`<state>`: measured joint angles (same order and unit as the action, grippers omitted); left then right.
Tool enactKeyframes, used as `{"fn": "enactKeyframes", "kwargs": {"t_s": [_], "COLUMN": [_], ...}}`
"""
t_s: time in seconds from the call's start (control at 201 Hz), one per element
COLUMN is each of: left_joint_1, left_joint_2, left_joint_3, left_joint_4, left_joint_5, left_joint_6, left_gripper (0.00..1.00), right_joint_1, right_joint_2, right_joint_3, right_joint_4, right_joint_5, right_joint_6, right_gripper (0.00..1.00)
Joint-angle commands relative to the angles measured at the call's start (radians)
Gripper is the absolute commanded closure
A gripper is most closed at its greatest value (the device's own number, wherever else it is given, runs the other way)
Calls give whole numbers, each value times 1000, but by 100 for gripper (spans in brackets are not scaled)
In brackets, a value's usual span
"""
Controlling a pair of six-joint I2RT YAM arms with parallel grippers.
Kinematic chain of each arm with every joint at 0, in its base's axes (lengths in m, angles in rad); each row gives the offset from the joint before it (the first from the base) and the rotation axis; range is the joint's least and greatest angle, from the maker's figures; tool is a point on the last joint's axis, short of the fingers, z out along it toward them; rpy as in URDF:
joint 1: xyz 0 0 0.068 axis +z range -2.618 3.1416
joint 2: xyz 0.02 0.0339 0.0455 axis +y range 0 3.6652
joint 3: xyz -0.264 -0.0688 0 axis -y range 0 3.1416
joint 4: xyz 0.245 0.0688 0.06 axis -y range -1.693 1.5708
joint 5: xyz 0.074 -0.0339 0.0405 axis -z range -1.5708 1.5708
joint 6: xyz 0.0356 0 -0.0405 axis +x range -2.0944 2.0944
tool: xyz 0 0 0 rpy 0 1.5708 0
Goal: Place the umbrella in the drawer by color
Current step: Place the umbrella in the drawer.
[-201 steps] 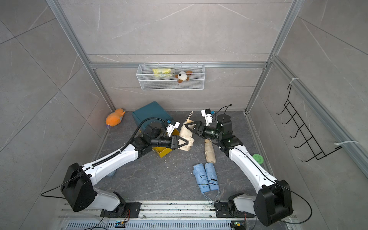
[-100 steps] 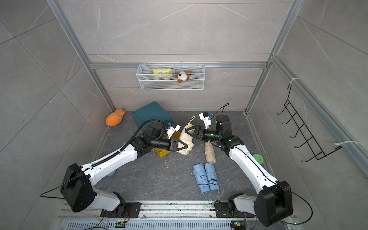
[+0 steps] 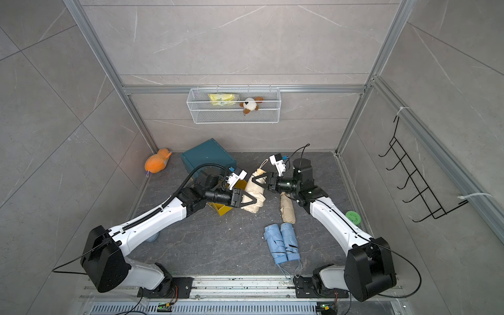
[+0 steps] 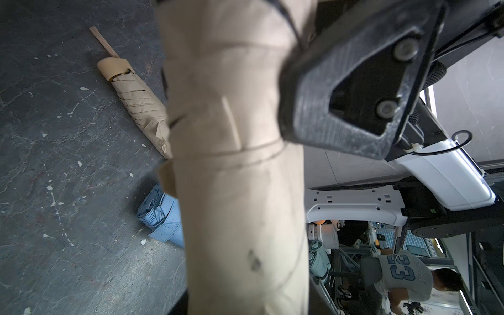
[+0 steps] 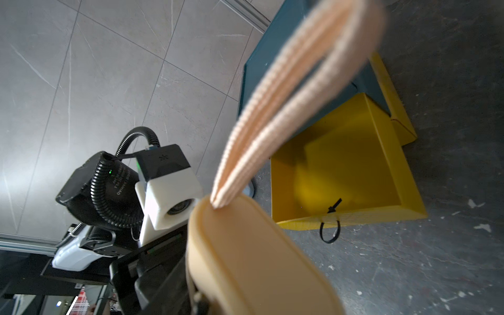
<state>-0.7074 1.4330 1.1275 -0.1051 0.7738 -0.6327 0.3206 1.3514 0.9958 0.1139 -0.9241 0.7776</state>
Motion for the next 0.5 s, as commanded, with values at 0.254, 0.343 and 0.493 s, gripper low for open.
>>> {"fn": "enactKeyframes", "kwargs": {"t_s": [0.254,0.343,0.493], "left_joint_1": [20,30,58], "left_joint_2": [-61,-68,-112], "left_joint_3": [20,16,11], "left_joint_4": [75,63,-9], "left_joint_5": [54,52,-14], "left_joint_6": [3,4,23], "left_gripper": [35,33,21], "right_joint_1": [1,1,0], "right_joint_2": [4,0,-6], "right_joint_3": [-31,-40,-44], "right_joint_4": [61,97,143], "right_joint_5": [12,26,76], "right_joint_6": [36,60,95], "right_gripper": [72,73,74]}}
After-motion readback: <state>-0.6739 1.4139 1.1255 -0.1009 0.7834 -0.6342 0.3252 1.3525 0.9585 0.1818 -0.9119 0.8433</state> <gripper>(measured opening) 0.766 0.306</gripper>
